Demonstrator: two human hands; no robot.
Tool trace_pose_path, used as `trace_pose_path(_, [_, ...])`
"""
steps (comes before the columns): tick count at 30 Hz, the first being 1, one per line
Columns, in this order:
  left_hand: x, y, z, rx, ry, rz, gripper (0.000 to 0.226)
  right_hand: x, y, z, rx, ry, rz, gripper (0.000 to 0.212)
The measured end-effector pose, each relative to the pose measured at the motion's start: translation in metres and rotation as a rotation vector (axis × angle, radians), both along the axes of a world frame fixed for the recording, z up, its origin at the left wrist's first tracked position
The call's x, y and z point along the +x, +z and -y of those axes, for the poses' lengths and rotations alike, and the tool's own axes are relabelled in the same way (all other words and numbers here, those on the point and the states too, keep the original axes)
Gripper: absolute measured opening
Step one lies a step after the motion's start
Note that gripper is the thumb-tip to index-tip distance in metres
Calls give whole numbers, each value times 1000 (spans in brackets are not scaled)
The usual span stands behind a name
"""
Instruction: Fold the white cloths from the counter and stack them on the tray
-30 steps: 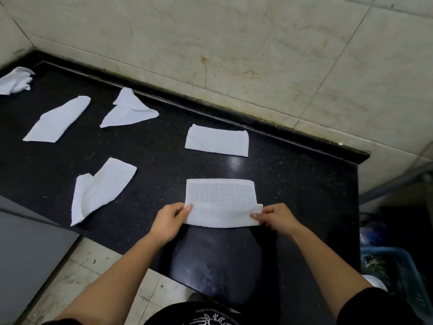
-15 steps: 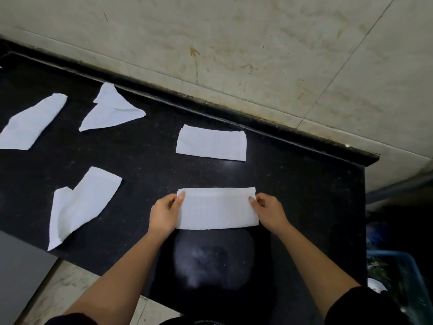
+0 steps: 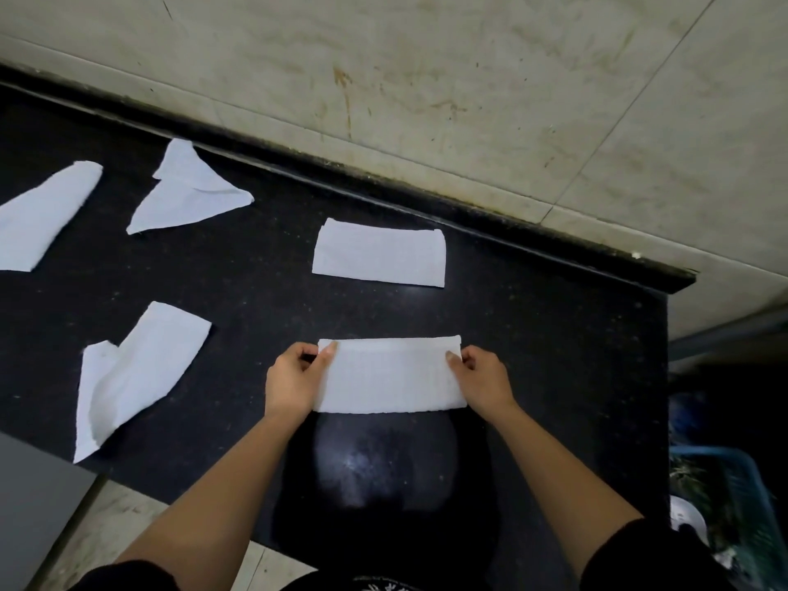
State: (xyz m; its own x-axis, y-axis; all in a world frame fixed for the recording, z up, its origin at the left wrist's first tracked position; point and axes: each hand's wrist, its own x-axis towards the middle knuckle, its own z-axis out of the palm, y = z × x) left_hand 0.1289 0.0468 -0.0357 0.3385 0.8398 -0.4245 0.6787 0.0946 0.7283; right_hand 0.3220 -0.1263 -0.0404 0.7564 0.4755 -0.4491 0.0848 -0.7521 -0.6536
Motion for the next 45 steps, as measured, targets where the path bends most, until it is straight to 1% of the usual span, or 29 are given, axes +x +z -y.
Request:
trace_pose_path(5, [-12,-1,-1,-63,-58,28,13,1,1,0,-18,21,17,26])
trace_pose_path(9, [-13,-3,-1,-51,-23,21,16,-1,1,1,-5,14,35,27])
trace_pose_path(12, [-9,-1,-1,0,-7,-16,17,-2,1,0,1,15,53,26])
trace_pose_path(17, [-5,4,2,56,22,-78,17,-4,-1,-4,-42,17,84,25])
trace_pose_path(20, [-8,4,4,130,-19,-105,30,-8,-2,-5,-60,3,105,25])
trace_pose_path(23, [-13,3,12,315,-160,-163,41,-11,6,-1,-59,54,281,24])
trace_pose_path(24, [-16,1,17,401,-237,-177,42,-13,8,0,-58,111,345,23])
trace_pose_path(26, [-20,-5,28,556,-389,-208,45,-19,9,0,-97,296,473,23])
trace_pose_path(27, [-22,-10,32,588,-440,-249,48,-23,8,0,-111,413,566,22])
trace_pose_path(29, [-27,-17,40,548,-530,-390,59,-31,-1,6,-134,605,762,17])
trace_pose_path(31, [-33,-23,44,505,-597,-478,70,-34,-7,16,-181,687,842,24])
trace_pose_path(34, [-40,-28,43,479,-617,-512,71,-27,-10,36,-229,705,845,35])
trace_pose_path(37, [-41,-25,42,462,-625,-559,71,-24,-12,44,-258,676,797,43])
trace_pose_path(38, [-41,-25,42,462,-628,-573,72,-26,-11,44,-282,679,789,40])
trace_pose_path(40, [-40,-23,42,455,-636,-581,76,-31,-6,42,-315,679,771,23])
trace_pose_path(41, [-40,-23,42,449,-640,-578,78,-32,-7,41,-333,634,717,17])
trace_pose_path(43, [-41,-23,44,444,-654,-576,82,-35,-2,37,-284,420,517,26])
trace_pose_path(45, [-44,-23,48,443,-656,-580,83,-39,1,32,-165,201,370,31])
